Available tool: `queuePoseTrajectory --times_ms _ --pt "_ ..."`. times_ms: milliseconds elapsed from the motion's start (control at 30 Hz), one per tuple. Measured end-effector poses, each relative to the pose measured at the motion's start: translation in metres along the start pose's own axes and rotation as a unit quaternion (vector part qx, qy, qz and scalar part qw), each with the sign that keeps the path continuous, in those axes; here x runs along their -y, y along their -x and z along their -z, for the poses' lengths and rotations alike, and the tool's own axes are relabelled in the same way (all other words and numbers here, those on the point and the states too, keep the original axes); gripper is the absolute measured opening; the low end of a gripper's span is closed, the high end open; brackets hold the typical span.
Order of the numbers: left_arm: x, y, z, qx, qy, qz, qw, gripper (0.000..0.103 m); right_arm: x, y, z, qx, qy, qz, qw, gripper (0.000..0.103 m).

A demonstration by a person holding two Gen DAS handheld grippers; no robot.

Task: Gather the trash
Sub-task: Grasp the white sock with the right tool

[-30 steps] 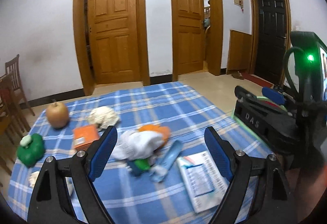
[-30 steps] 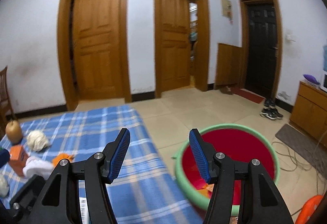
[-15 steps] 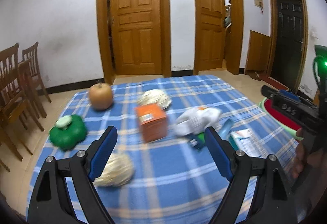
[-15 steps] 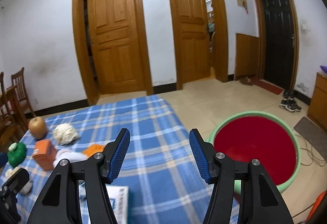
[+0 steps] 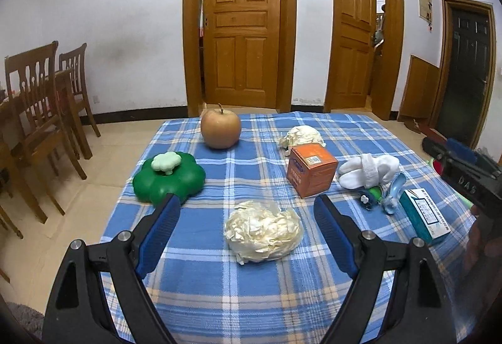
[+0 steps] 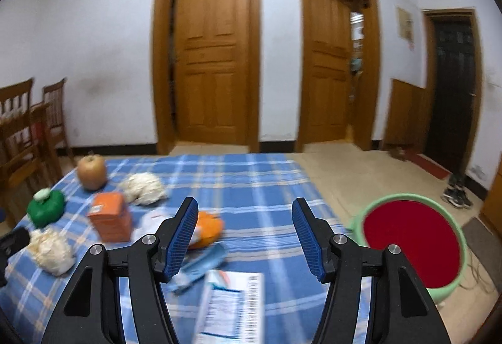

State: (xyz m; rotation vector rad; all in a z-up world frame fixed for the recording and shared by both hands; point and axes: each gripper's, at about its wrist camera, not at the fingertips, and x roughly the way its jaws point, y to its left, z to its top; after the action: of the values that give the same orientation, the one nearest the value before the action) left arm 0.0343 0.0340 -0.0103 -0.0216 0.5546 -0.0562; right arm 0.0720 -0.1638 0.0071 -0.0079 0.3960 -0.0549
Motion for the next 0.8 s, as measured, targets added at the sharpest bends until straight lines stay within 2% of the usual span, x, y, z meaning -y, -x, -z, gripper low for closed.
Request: queuePoseTrajectory --times_ms 133,233,300,433,567,733,767,800 --pt "0.002 -0.005 -0.001 -0.005 -0.003 0.011 0.9999 0.086 -0.009 -0.022 -0.002 -0.047 -0.003 -0.039 0.998 0.064" --pt "0.005 -0.003 -0.001 0.002 -0.007 0.019 0.9998 0.086 -0.018 -0.045 -0.001 -0.099 0.009 -0.059 0.993 0.064" --pt "0.005 -0.001 -0.001 0.008 -0.009 0.023 0.9997 0.086 -0.019 -0.055 0.000 -0.119 -0.003 -0.078 0.990 0.064" --pt "0.003 -0.002 -0.002 0.003 -0.003 0.032 0.9995 0.086 -0.021 -0.064 0.002 -0.136 -0.015 -0.111 0.984 0.064" --pt "-0.003 -0.007 -0.004 -0.009 0.019 0.042 0.9989 0.086 -0.019 -0.057 0.001 -0.118 -0.029 -0.151 0.981 0.064" --pt "-0.003 -0.007 -0.003 -0.006 0.021 0.044 0.9988 0.086 -0.039 -0.069 0.002 -0.154 -0.007 -0.158 0.975 0.063" --pt "-0.002 -0.006 -0.003 -0.003 0.019 0.043 0.9989 0.086 -0.042 -0.073 0.003 -0.163 -0.002 -0.157 0.974 0.058" --pt "-0.001 -0.004 -0.003 0.001 0.015 0.042 0.9990 0.086 -0.044 -0.075 0.003 -0.170 0.001 -0.159 0.973 0.038"
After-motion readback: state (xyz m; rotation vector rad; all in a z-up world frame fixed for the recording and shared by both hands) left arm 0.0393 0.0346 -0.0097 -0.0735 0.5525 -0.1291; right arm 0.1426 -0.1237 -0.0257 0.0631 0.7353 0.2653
